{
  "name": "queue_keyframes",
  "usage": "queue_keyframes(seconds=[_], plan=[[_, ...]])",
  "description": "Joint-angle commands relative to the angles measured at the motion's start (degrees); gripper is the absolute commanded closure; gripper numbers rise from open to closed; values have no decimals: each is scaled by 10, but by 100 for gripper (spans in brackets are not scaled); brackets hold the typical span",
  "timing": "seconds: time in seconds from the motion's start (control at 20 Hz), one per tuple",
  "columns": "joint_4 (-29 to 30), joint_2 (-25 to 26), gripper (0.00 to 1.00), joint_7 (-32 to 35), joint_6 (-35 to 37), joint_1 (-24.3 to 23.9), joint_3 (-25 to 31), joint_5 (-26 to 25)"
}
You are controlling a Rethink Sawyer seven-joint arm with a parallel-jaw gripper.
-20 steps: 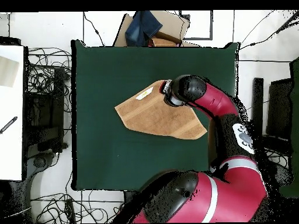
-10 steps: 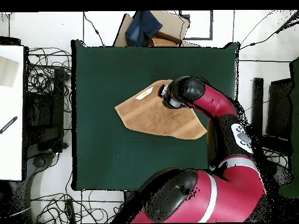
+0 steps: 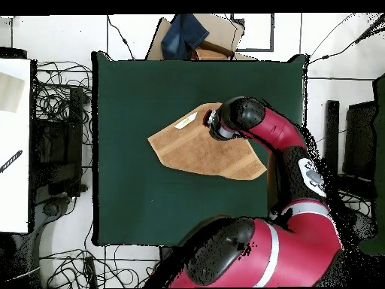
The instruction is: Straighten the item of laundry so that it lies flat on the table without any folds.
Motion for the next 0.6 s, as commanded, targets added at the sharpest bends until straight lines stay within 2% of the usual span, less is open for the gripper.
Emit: queue_keyframes(seconds=[0.05,0.2,0.6], plan=[[-21,16,0,45,58,13,35,7],[-31,22,0,41,55,13,36,5],[-11,3,0,42,42,13,36,4]])
